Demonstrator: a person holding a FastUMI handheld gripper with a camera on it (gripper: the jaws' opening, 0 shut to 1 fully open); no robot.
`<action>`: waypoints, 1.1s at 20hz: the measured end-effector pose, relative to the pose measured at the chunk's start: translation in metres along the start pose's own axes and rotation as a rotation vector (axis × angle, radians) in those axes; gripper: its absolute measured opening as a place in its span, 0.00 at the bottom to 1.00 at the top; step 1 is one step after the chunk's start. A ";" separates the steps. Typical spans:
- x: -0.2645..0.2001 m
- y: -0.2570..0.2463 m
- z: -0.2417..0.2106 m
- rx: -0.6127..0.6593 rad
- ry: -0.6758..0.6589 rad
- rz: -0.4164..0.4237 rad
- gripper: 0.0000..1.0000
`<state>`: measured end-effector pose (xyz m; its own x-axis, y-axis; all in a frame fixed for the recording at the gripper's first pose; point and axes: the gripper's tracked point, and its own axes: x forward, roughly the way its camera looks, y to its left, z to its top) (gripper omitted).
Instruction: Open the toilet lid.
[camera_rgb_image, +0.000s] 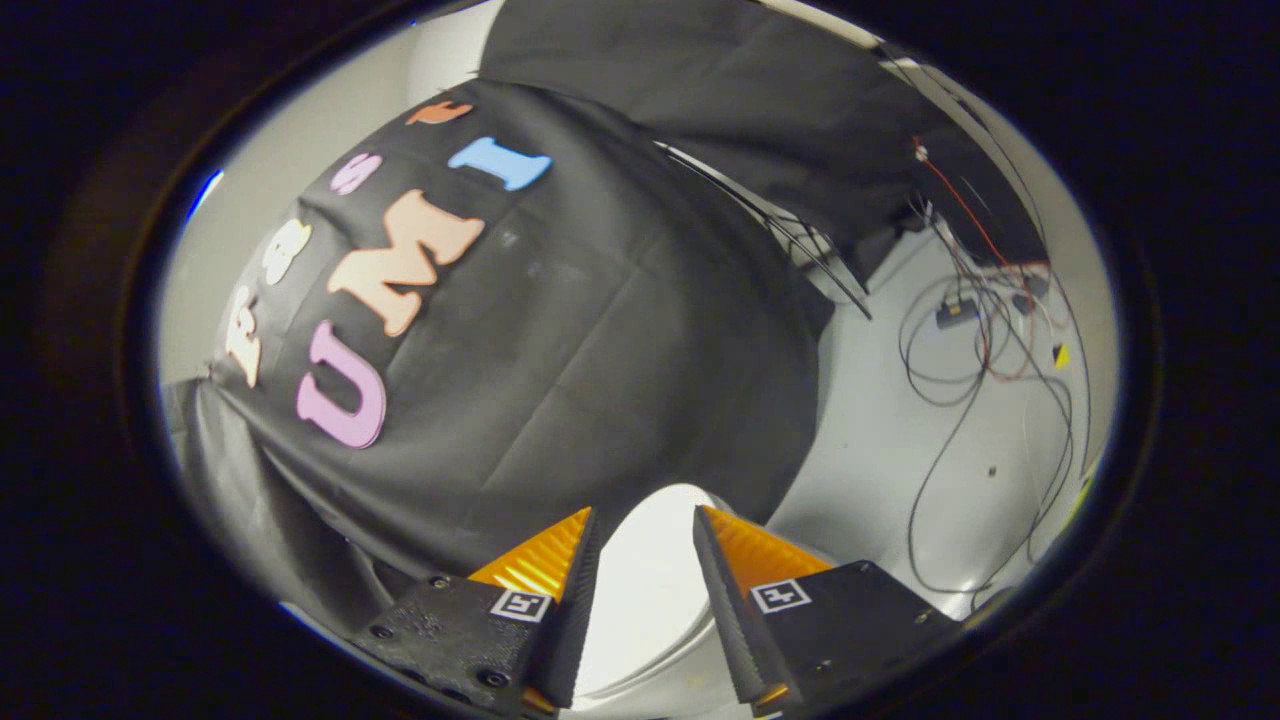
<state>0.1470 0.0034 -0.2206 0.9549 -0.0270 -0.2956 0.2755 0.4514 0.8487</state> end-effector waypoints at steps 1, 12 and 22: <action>0.007 -0.012 -0.006 0.041 0.014 -0.008 0.58; 0.057 -0.092 -0.059 0.272 0.153 -0.093 0.53; 0.098 -0.096 -0.074 0.412 0.224 -0.054 0.38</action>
<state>0.2064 0.0239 -0.3633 0.9031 0.1723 -0.3933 0.3885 0.0621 0.9194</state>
